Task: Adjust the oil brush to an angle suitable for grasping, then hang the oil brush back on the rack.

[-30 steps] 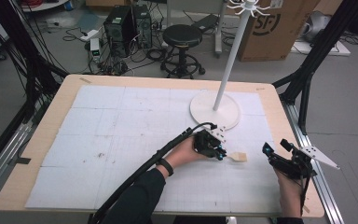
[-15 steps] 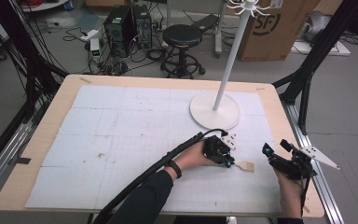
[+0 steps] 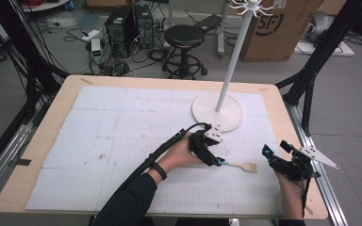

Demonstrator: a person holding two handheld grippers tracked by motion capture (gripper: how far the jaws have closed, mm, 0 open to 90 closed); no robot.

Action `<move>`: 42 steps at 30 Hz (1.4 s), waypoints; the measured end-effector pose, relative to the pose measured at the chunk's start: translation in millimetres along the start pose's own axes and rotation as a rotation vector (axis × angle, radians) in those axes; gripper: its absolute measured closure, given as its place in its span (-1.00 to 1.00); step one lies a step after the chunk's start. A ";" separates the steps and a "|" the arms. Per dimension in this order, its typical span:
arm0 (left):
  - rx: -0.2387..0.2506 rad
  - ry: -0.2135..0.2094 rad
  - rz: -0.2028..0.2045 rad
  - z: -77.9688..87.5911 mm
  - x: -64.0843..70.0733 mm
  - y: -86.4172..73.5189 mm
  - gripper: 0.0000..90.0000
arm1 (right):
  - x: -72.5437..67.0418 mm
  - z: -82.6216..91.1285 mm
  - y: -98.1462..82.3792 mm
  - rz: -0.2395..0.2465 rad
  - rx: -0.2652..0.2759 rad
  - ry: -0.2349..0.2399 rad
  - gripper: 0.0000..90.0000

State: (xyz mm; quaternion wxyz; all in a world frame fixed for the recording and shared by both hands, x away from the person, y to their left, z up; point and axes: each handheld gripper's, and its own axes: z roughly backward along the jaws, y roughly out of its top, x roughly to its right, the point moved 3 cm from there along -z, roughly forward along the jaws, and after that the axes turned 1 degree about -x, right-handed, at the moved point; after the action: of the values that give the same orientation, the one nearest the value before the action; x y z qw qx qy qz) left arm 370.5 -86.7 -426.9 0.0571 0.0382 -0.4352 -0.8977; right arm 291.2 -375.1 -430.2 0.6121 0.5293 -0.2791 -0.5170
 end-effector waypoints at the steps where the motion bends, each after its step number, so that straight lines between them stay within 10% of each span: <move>1: 0.020 0.008 0.017 10.5 -2.2 -4.3 -0.42 | -0.8 -1.2 -0.3 0.005 -0.005 0.004 -0.62; 12: 0.282 0.142 0.172 132.5 -17.5 -78.4 -0.53 | -14.2 -19.1 -4.6 0.034 -0.058 0.030 -0.62; 22: 0.386 0.329 0.249 212.0 -13.7 -147.6 -0.56 | -23.2 -29.4 -5.4 0.054 -0.082 0.057 -0.62; 30: 0.481 0.423 0.337 250.4 -15.4 -190.8 -0.56 | -21.8 -31.2 -5.7 0.056 -0.093 0.062 -0.62; 42: 0.510 0.453 0.360 265.9 -14.6 -201.6 -0.56 | -23.2 -31.8 -5.1 0.071 -0.097 0.075 -0.63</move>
State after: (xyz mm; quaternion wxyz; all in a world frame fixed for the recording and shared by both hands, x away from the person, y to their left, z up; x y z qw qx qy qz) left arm 339.6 245.9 -420.6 0.2969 0.1714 -0.6207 -0.7051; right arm 310.5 -341.6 -439.3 0.6652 0.5076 -0.2492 -0.4875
